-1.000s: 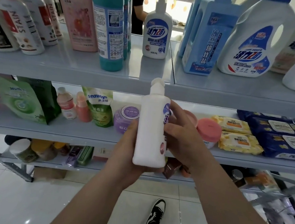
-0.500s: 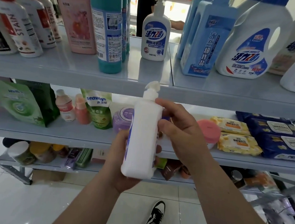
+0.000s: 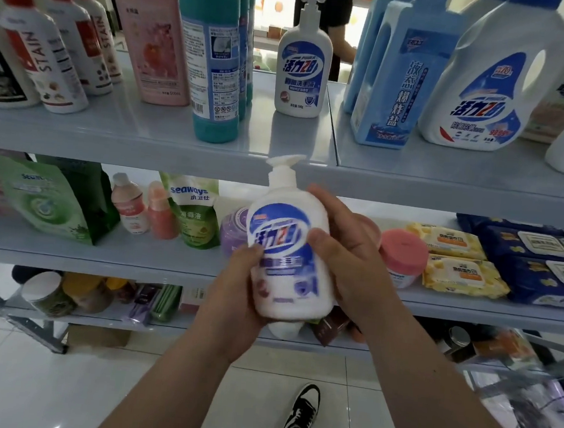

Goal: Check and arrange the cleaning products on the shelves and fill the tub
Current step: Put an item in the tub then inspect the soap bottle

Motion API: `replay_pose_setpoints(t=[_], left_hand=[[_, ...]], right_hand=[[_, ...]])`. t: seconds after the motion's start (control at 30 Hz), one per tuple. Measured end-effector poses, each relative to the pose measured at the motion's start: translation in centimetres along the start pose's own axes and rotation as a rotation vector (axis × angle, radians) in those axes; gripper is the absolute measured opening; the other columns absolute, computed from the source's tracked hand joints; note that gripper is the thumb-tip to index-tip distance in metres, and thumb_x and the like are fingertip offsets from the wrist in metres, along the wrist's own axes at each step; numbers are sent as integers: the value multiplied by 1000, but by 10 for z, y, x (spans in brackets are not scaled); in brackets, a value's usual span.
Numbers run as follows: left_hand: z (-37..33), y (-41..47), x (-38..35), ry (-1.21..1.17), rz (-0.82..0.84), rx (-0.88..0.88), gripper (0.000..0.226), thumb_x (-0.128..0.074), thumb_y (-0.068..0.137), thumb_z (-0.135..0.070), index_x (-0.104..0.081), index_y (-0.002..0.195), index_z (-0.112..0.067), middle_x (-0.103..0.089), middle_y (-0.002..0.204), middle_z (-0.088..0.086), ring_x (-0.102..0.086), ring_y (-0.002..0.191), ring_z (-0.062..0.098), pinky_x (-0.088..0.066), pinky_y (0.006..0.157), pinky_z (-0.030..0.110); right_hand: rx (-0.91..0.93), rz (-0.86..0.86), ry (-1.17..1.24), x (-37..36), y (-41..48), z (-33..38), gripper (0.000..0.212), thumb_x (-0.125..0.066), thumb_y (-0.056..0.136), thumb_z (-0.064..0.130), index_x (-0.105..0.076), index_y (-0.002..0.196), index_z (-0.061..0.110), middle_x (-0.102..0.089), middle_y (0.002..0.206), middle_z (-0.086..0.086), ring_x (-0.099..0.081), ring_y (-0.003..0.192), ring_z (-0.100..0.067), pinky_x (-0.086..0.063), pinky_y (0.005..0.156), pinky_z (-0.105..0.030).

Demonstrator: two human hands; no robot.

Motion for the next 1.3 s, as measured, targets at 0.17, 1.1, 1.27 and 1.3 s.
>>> replay_pose_setpoints(t=[0.17,1.1,1.27,1.3], left_hand=[[-15,-1,-6,302,-85,-197,22,-61,96,-9,-55,115,-20,-75,108,2,-75,96,27,-61,76,52],[-144,174,-83,940,-180,-468,37,-72,92,-18,-57,125,-27,-69,114,-10,-67,97,10,-56,87,34],[-151,186,-90,1025,-202,-510,48,-64,97,-15,-45,138,-31,-63,117,-14,-62,103,11,-45,76,20],[-151,187,-91,1041,-205,-522,50,-61,99,-14,-42,142,-31,-61,119,-14,-59,105,11,-42,76,18]], right_hand=[[-41,-144,54,5,17,-6,44,-43,107,15,-53,146,34,-73,125,3,-70,114,-19,-59,90,-40],[500,-658,-474,123,135,83,57,-69,85,23,-48,138,31,-38,134,13,-43,135,-12,-37,97,-1],[304,-584,-493,142,155,77,83,-79,88,28,-31,155,29,-38,147,8,-41,138,-9,-42,104,-18],[276,-554,-471,144,159,76,84,-81,86,31,-31,155,30,-44,148,6,-47,136,-8,-47,104,-24]])
Point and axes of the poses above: each hand's wrist, its own y-axis towards the middle knuckle, its own x-axis out of the back of the hand, z = x × y, the point moved 3 cm from there along y, towards the middle knuckle
